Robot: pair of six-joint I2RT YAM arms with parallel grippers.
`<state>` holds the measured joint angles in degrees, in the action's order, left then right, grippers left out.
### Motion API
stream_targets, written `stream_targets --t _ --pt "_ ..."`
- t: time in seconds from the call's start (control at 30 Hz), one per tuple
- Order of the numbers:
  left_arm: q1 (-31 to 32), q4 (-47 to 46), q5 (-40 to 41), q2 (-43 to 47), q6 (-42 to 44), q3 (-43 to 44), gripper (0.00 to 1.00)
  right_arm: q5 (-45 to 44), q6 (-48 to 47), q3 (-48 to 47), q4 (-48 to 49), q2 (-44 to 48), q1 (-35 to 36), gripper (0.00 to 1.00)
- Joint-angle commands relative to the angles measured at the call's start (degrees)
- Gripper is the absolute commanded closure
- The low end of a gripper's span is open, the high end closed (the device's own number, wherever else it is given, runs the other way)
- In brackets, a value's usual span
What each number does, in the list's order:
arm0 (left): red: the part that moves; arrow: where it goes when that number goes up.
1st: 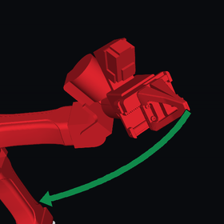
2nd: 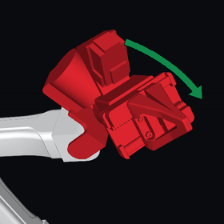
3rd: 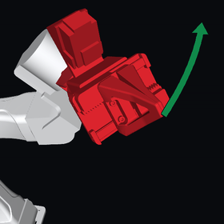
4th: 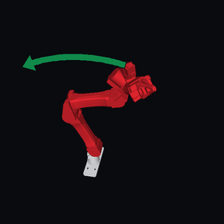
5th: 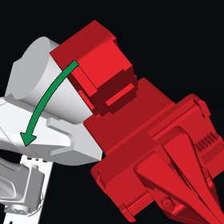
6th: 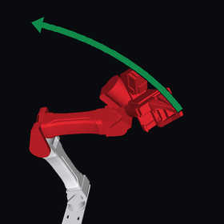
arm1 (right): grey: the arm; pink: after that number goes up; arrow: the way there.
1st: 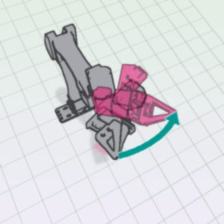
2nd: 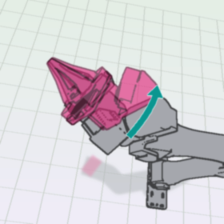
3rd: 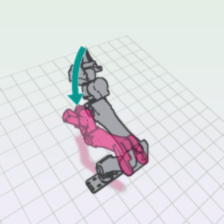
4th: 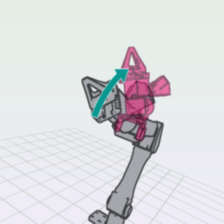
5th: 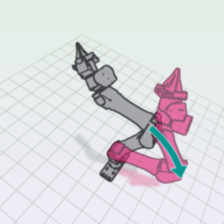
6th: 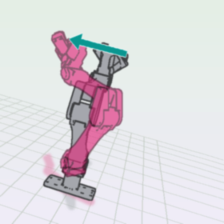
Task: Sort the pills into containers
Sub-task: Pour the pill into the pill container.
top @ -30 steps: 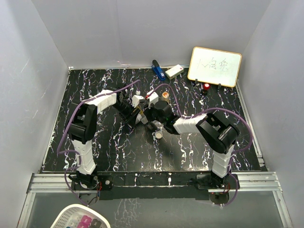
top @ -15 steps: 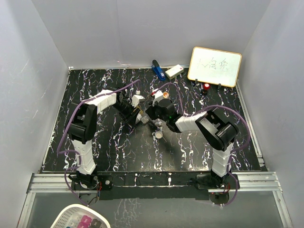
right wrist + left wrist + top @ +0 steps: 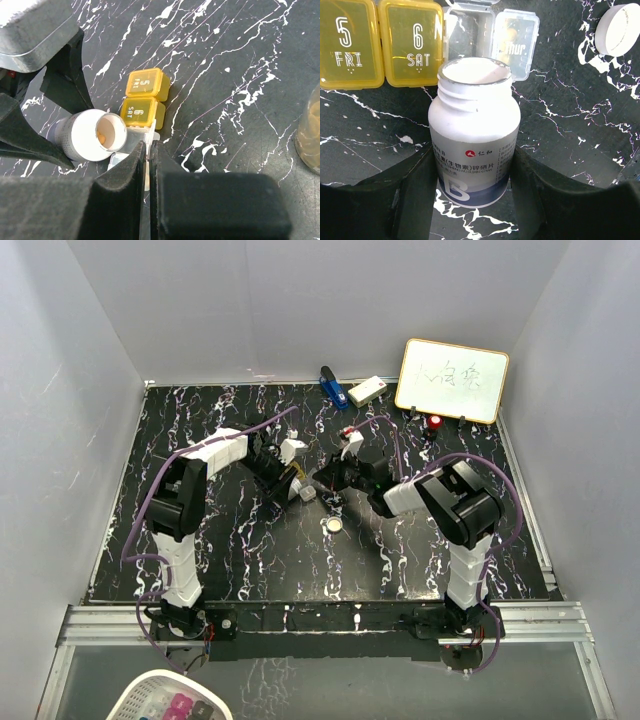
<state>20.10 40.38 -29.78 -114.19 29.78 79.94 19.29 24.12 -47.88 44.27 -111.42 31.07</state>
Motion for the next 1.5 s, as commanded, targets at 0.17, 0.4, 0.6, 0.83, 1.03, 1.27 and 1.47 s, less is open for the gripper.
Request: stream_targets --t 0.17,0.4,0.6,0.83,1.03,1.27,1.47 --pt "-0.2 4.7 2.9 -2.3 0.0 2.3 1.00 0.8 -2.3 1.5 2.6 4.8 0.0 1.00" --pt "0.4 10.6 8.2 -3.2 -2.2 8.6 1.00 -0.4 -4.9 1.9 1.0 6.0 0.0 1.00" --pt "1.8 13.8 8.1 -3.5 -3.8 14.4 1.00 -0.5 -5.5 1.7 0.8 5.9 0.0 1.00" --pt "4.0 17.0 9.2 -1.1 -6.8 18.7 1.00 -0.7 -5.6 1.8 0.8 6.3 0.2 1.00" --pt "7.0 18.3 10.2 1.3 -7.1 17.5 1.00 -0.9 -5.6 1.6 1.2 5.9 0.4 1.00" --pt "7.8 16.7 11.1 2.6 -7.6 13.8 1.00 -1.5 -5.6 1.6 1.4 5.9 0.6 1.00" --pt "7.8 16.8 12.9 2.1 -8.3 12.6 1.00 -1.6 -5.9 1.6 1.3 6.3 0.9 1.00"
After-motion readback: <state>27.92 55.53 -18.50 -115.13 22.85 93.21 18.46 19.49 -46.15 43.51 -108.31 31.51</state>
